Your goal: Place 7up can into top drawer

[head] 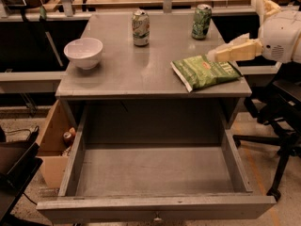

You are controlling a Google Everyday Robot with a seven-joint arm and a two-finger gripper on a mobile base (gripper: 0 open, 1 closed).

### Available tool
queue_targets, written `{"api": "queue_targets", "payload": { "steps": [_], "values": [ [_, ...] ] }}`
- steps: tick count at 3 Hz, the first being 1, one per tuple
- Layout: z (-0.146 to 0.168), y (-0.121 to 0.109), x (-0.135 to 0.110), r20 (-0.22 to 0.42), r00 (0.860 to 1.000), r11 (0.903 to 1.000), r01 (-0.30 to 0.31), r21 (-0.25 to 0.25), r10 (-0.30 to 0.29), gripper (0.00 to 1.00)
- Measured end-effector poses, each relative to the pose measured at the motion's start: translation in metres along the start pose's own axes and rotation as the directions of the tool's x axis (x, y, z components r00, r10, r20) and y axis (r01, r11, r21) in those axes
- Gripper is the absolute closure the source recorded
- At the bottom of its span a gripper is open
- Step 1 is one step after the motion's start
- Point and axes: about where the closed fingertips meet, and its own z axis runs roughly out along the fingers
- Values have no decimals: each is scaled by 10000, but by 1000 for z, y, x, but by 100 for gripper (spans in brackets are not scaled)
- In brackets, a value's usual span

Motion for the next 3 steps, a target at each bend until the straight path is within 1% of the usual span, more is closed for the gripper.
{"api": "queue_targets", "payload": {
  "steps": [1, 2, 3],
  "values": [
    [35, -11, -13, 538, 9982, 9995, -270, -177, 279, 0],
    [98, -41, -34, 1115, 9901, 9964, -846, -104, 852, 0],
    [154, -61, -43, 1414, 9825, 9926, -1197, -195, 1212, 0]
  ]
}}
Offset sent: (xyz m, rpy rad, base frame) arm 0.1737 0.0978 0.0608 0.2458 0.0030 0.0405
